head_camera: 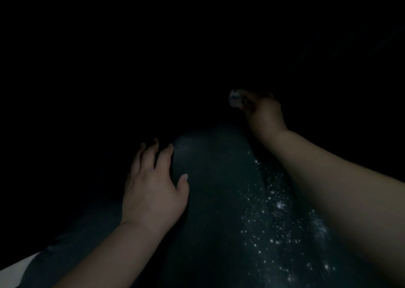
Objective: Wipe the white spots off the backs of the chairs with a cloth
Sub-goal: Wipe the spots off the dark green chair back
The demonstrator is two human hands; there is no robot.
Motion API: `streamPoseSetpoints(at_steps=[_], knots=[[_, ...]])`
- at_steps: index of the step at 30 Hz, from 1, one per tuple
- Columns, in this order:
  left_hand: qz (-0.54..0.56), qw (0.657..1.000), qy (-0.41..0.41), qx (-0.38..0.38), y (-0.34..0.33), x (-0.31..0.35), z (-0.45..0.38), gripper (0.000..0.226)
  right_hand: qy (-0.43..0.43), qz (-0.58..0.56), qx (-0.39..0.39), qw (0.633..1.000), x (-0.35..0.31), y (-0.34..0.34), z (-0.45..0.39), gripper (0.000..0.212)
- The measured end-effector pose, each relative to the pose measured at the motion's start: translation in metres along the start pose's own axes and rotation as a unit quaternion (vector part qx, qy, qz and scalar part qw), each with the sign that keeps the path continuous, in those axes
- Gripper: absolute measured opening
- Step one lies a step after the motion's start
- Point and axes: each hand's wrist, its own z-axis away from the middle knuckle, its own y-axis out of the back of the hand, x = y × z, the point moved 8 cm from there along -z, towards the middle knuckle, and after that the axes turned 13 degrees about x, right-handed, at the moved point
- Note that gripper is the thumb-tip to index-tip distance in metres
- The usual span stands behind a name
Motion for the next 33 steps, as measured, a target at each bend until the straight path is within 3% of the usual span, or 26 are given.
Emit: streamPoseSetpoints(at_steps=[3,5,10,12,19,24,27,30,33], knots=[[-0.001,1.0,0.003,-0.005,0.002,0.002,0.001,0.067,0.142,0.025,-0.048,0.988,-0.02,0.015,0.073,0.046],[0.002,1.0,0.004,-0.005,0.005,0.004,0.0,0.067,0.183,0.056,-0.049,0.98,-0.02,0.032,0.099,0.052],[-0.029,0.997,-0.066,-0.02,-0.001,0.022,0.001,0.067,0.083,0.099,0.085,0.988,0.014,0.064,0.05,0.047],[-0.033,0.994,-0.102,-0.033,-0.01,0.033,0.006,0.068,0.054,0.096,0.064,0.992,0.021,0.056,0.045,0.044],[-0.018,0.989,-0.14,-0.052,-0.025,0.061,0.024,0.068,0.137,0.087,0.007,0.987,0.006,0.055,0.139,0.063],[-0.02,0.989,-0.14,-0.049,-0.026,0.063,0.024,0.068,0.068,0.071,0.126,0.987,0.028,0.08,0.062,0.04],[-0.026,0.989,-0.141,-0.046,-0.031,0.065,0.025,0.068,0.055,0.079,0.084,0.992,0.033,0.06,0.042,0.035],[-0.023,0.989,-0.135,-0.046,-0.036,0.068,0.027,0.068,0.106,0.095,0.073,0.987,0.018,0.056,0.092,0.046],[-0.025,0.989,-0.138,-0.051,-0.037,0.071,0.027,0.069,0.165,0.081,-0.01,0.983,0.008,0.059,0.157,0.054]])
